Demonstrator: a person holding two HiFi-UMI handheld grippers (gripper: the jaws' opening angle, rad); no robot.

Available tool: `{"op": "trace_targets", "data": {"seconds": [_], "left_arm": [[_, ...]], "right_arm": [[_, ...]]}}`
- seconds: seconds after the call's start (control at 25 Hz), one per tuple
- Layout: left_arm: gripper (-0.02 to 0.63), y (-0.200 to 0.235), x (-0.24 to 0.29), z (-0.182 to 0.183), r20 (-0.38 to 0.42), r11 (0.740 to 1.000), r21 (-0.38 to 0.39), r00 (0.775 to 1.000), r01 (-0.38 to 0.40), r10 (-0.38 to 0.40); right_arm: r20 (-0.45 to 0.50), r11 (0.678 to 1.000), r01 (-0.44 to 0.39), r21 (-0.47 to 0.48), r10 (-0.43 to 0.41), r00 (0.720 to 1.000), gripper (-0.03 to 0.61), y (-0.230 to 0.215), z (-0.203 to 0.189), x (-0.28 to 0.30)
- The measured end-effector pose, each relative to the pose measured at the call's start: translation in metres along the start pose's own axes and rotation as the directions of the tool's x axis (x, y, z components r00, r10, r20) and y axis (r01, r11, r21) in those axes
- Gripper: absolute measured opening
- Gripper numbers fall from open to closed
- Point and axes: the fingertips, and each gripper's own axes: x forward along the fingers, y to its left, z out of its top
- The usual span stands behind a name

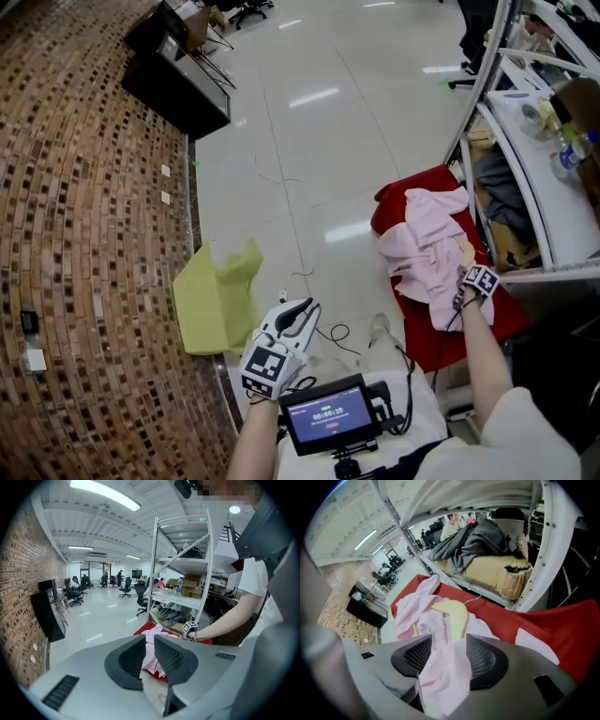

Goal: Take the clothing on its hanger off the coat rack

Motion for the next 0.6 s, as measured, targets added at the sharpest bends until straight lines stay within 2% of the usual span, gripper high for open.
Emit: {"op": "trace_targets", "data": {"seconds": [0.16, 0.36, 0.52, 0.6], "left_arm": [[0.057, 0.012, -0.033, -0.008, 0.043, 1.000, -0.001, 0.999, -0.031, 0.031], [0.055, 0.033, -0.101, -0.012, 0.120, 0.997, -0.025, 0.990, -0.075, 0.078], [0.055, 0.047, -0.164, -0.018, 0.188, 0.996, -0.032, 0.979, -0.079, 0.084], [0.054, 0.055, -0.198, -0.021, 0.217, 0.996, -0.030, 0.972, -0.088, 0.093]], "right_arm": [[0.050, 0.989, -0.135, -0.065, 0.138, 0.989, 0.227, 0.074, 0.003, -0.048], [0.090, 0.945, -0.270, -0.185, 0.290, 0.953, 0.227, 0.180, 0.002, -0.134], [0.154, 0.889, -0.374, -0.264, 0.421, 0.894, 0.221, 0.279, -0.006, -0.223], [0.180, 0.850, -0.421, -0.318, 0.490, 0.853, 0.221, 0.330, -0.018, -0.268]]}}
